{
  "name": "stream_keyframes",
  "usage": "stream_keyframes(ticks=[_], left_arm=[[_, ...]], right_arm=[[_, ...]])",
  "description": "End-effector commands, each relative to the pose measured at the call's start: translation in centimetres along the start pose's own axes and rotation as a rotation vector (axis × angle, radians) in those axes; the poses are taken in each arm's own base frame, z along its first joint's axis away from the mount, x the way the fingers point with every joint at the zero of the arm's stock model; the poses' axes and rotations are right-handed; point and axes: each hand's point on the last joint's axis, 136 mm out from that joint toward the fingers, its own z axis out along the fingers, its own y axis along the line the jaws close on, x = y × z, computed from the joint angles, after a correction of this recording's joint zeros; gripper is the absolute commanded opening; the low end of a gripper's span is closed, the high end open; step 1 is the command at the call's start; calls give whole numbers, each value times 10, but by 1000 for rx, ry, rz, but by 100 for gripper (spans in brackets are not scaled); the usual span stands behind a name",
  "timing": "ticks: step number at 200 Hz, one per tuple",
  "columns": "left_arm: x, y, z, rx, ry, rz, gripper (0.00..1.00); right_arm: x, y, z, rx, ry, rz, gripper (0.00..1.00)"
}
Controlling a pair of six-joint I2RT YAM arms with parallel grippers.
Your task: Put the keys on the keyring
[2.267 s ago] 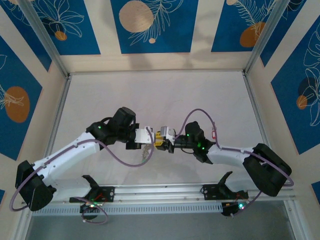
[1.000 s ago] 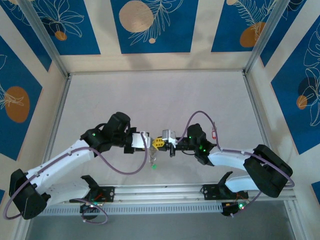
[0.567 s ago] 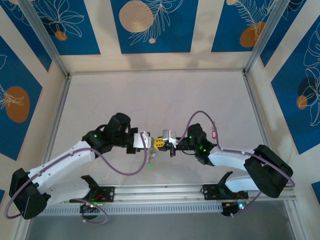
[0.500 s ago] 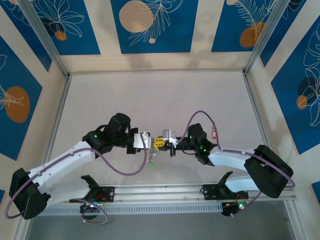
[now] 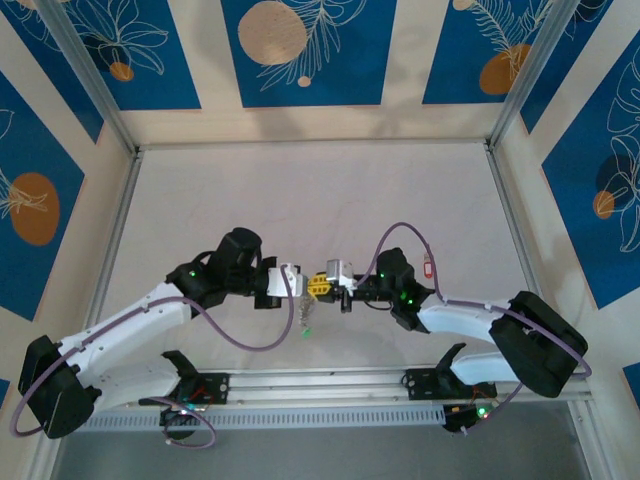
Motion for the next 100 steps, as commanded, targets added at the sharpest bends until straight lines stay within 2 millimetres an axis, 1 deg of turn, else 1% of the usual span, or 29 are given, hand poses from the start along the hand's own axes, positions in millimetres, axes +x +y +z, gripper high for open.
stream_keyframes(ticks=[1,16,34,57,78,100], left_arm=[[-2,6,-6,8,54,23,0],[2,7,-7,17,104,22,0],[3,9,-8,20,134,31,0],[-1,10,-9,29,134,31,0],[-5,3,-9,84,125,25,0],[-5,-1,-7,126,137,19,0]], right_arm=[[-4,-5,0,38,27,-40,17],[0,-7,1,46,52,-34,19],[2,-8,2,49,64,-32,20],[1,-10,4,53,65,-28,20],[-1,-11,6,52,59,-27,21],[-4,-13,9,56,50,-30,24]])
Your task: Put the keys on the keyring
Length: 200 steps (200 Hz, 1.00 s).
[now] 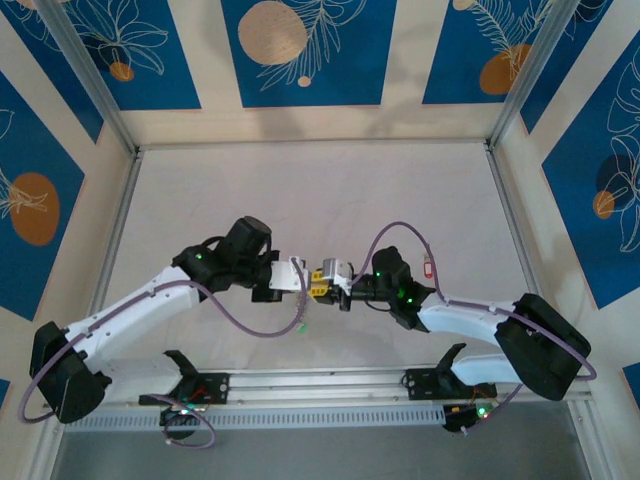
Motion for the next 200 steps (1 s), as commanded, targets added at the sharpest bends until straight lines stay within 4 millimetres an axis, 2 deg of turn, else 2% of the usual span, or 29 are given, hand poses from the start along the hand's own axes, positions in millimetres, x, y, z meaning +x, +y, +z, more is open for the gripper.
stream_keyframes(ticks=[1,72,86,98,105,125,148,156,173,200], left_arm=[[-12,-8,-4,64,-23,32,0],[-16,-5,-5,61,-29,42,0],[-16,-6,-6,64,-31,45,0],[-17,-5,-6,60,-33,39,0],[-17,-3,-6,48,-35,32,0],[-14,1,-12,-10,-60,26,19],[-10,4,-27,-133,-134,46,50],[-9,4,-31,-168,-153,45,58],[-9,0,-38,-180,-184,33,60],[-12,-17,-37,-87,-209,34,55]], right_arm=[[-12,-6,5,12,-23,-30,24],[-9,-2,12,-24,-17,-29,22],[-9,-1,13,-27,-17,-27,15],[-11,1,13,-38,-23,-32,0],[-13,2,12,-46,-30,-37,0],[-21,5,7,-47,-75,-56,0],[-30,7,-4,-26,-135,-82,0],[-31,6,-8,-8,-150,-92,0],[-34,13,-16,-10,-190,-173,0],[-30,25,-24,-17,-228,-327,0]])
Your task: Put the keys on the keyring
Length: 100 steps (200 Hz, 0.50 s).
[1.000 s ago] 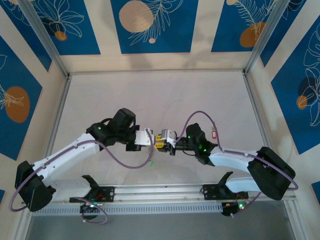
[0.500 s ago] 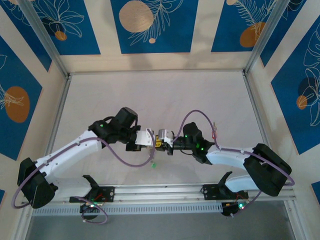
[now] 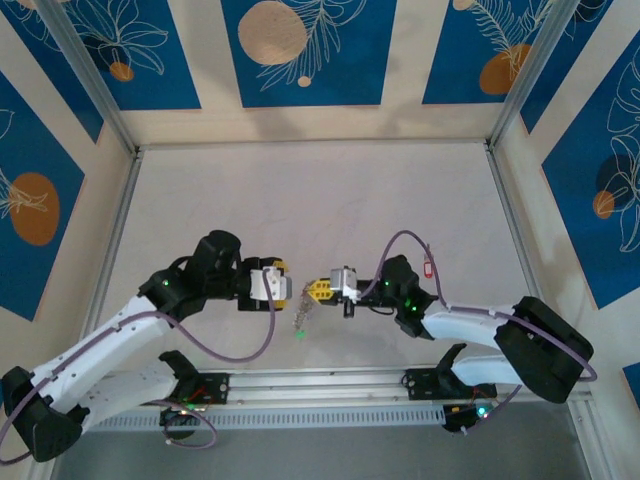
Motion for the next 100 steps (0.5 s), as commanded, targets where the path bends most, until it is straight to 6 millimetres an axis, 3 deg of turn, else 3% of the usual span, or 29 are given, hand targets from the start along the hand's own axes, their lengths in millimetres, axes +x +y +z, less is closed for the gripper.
stream_keyframes(ticks=[1,53,100], left_arm=[[-7,-11,2,68,-61,-16,55],[-27,-12,6,84,-192,10,46],[-28,-23,6,137,-213,77,44]], right_arm=[[-25,5,-8,4,-118,-212,0],[-28,13,-11,-43,-144,-317,0],[-29,14,-12,-63,-143,-328,0]])
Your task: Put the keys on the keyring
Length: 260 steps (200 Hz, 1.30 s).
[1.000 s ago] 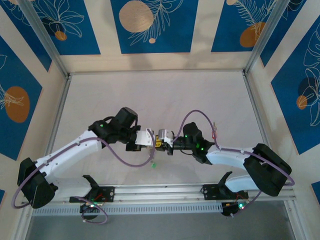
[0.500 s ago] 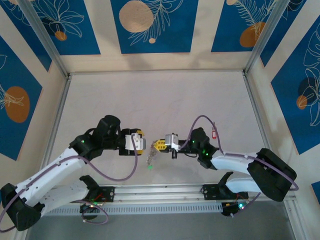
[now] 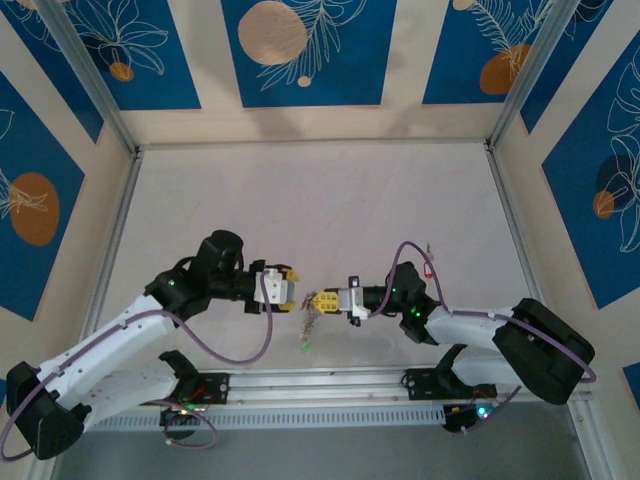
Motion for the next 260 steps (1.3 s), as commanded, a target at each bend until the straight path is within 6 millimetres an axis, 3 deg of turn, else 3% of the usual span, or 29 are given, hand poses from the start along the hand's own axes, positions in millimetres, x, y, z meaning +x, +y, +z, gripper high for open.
stream_keyframes(ticks=[1,30,46,61,83,123,184,219,260], left_arm=[[-8,-10,0,55,-61,61,44],[-7,-10,4,66,-58,64,42],[-7,-4,7,45,-59,52,44],[-11,7,9,4,-69,9,47],[-26,22,11,-35,-138,-80,50],[-35,58,17,-185,-230,-241,52],[-35,74,49,-209,-258,-265,50],[-44,79,82,-183,-315,-246,51],[-54,82,139,-88,-278,-305,51]], right_arm=[[-24,-8,-1,5,-72,-110,0],[-27,-12,-2,11,-66,-101,0],[-26,-24,-2,67,-46,-66,0],[-20,-43,-6,153,6,7,0],[-12,-56,-14,226,49,13,0],[0,-98,-44,422,92,58,0],[-4,-171,-114,782,118,71,0],[-8,-219,-190,1094,114,131,0],[-3,-246,-273,1365,117,221,0]])
